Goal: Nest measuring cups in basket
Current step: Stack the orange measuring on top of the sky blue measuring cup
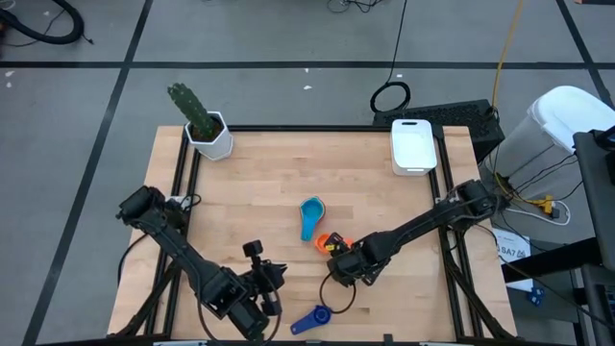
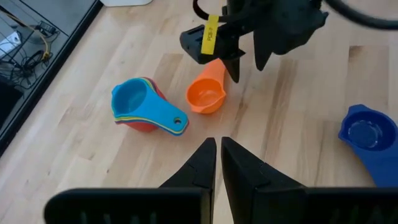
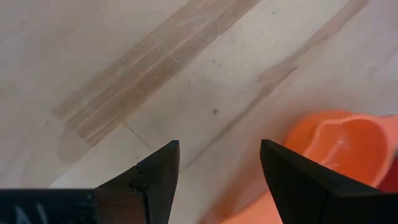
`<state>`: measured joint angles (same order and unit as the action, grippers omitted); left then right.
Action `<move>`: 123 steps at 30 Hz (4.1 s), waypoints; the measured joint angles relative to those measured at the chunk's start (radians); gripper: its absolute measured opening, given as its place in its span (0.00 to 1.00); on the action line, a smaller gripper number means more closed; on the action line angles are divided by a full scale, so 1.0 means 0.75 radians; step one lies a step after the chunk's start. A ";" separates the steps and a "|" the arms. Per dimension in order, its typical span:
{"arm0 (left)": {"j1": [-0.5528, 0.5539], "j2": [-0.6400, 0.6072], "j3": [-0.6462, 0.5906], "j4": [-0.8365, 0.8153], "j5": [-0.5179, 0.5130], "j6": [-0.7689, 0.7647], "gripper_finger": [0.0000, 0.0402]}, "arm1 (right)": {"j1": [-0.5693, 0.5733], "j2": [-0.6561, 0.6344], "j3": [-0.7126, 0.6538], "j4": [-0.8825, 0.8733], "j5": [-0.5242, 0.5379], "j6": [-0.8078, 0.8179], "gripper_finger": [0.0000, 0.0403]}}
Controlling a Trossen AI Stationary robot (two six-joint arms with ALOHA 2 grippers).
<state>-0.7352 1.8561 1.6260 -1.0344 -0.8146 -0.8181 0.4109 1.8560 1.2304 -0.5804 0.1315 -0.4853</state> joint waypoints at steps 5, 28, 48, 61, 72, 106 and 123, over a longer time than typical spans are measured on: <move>-0.016 0.000 0.000 0.009 0.001 -0.005 0.08 | -0.002 0.005 0.006 0.001 0.004 0.003 0.53; -0.024 0.001 -0.001 0.065 0.001 0.036 0.08 | -0.131 -0.068 0.006 0.111 0.019 0.024 0.53; -0.027 0.001 -0.001 0.069 0.001 0.041 0.08 | -0.157 0.069 0.007 0.140 -0.040 0.074 0.48; -0.027 0.001 -0.001 0.069 0.001 0.040 0.08 | -0.217 0.069 0.008 -0.231 0.152 0.532 0.01; -0.031 0.001 -0.001 0.078 0.001 0.034 0.08 | -0.361 0.066 -0.038 -0.532 -0.039 0.962 0.00; -0.068 0.001 -0.001 0.135 0.002 0.041 0.08 | -0.441 -0.296 -0.044 -0.331 0.183 0.426 0.52; -0.061 0.001 -0.001 0.139 0.002 0.041 0.08 | -0.476 -0.307 -0.174 -0.442 0.137 0.995 0.50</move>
<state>-0.7812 1.8565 1.6257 -0.9302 -0.8135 -0.7872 0.0536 1.6260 1.1002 -0.9121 0.2344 0.2606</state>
